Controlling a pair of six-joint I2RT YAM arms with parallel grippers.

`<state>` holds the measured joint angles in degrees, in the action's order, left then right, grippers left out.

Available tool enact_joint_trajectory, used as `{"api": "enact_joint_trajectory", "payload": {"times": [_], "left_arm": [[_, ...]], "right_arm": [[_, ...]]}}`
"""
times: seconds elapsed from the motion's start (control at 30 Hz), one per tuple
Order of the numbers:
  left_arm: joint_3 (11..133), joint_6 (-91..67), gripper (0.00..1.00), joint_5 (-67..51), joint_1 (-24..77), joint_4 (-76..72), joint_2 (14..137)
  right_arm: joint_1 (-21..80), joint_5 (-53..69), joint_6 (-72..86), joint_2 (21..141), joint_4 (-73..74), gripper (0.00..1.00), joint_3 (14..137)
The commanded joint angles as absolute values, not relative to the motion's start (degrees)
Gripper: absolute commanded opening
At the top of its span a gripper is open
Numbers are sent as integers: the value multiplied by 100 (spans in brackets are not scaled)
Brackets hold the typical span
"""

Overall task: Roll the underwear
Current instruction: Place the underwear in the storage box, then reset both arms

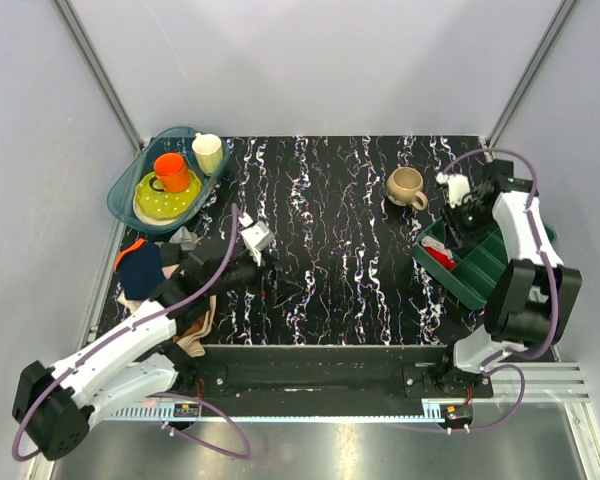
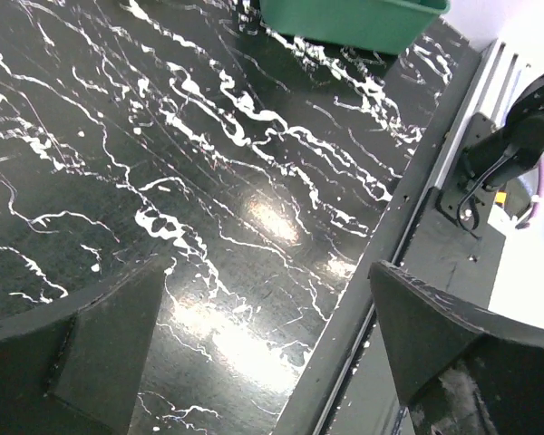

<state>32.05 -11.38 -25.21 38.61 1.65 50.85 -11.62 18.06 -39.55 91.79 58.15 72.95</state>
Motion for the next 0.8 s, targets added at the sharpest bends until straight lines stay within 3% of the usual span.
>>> {"api": "enact_joint_trajectory", "payload": {"times": [0.0,0.07,0.1,0.17,0.2,0.37,0.57,0.77], "left_arm": [[3884,-1345,99,-2364,3806,623,4562],[4112,-1353,99,-2216,3744,1025,4299],[4192,-1354,99,-2102,3727,1185,4011],[4376,-1519,99,-1464,3700,1789,3702],[4542,-1625,99,-1181,3691,2019,3361],[4842,-1898,99,-170,3665,3407,2296],[5167,-2118,99,1123,3674,4621,1705],[5659,-1995,99,1064,3674,4983,2118]], "right_arm": [[-1169,2064,-4227,8027,6196,53,8208],[-1169,2214,-4254,7727,6118,70,8349],[-1178,2354,-4245,7369,5900,99,8341],[-1178,2609,-4132,6945,5574,100,8175],[-1178,2654,-3139,6465,4720,100,8035],[-1169,2910,-377,5214,3447,100,7367],[-1169,2444,1017,4966,3384,100,7435],[-1169,2162,1265,4782,3094,100,7155]]}}
